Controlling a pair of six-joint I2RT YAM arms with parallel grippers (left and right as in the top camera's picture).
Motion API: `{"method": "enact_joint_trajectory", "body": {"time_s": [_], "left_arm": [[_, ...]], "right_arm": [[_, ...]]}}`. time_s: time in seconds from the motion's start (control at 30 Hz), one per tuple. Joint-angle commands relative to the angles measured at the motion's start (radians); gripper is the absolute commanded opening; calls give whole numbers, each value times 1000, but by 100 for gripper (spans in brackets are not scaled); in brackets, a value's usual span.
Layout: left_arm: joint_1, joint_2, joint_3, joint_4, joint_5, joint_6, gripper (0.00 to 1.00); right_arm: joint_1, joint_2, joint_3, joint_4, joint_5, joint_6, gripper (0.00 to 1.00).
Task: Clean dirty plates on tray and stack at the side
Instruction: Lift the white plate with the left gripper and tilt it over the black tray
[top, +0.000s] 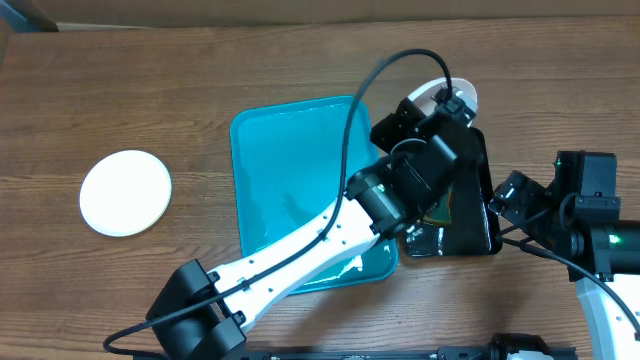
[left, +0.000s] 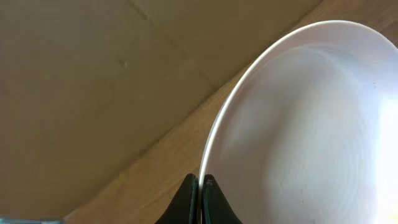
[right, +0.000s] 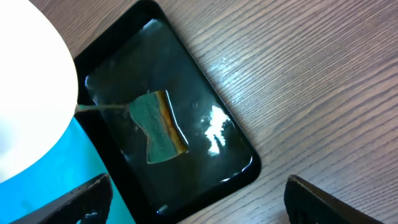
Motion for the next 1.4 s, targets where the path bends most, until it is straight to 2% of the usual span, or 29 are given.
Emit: {"method": "enact_joint_trajectory", "body": {"time_s": [0.0, 0.23, 0.47, 1.0, 1.1, 1.2, 1.27, 1.37], "left_arm": [[-22, 5, 26, 24, -85, 72, 4], [-32, 5, 26, 35, -87, 137, 4], [-52, 5, 26, 108, -150, 264, 4], [-77, 5, 25, 107, -163, 255, 4], [-58, 5, 25, 56, -163, 127, 4], [-12, 5, 25, -64, -130, -93, 4], [26, -2, 25, -157, -50, -219, 4], [103, -42, 26, -326, 149, -425, 4]], "right_arm": [[-5, -2, 5, 0, -2, -4, 91], [-5, -2, 5, -6, -2, -7, 92], [-5, -2, 5, -10, -2, -7, 93], [-5, -2, 5, -11, -1, -7, 93], [-5, -2, 5, -11, -1, -8, 93], [-5, -2, 5, -12, -1, -8, 93], [-5, -2, 5, -14, -1, -8, 93], [-5, -2, 5, -16, -1, -29, 93]]}}
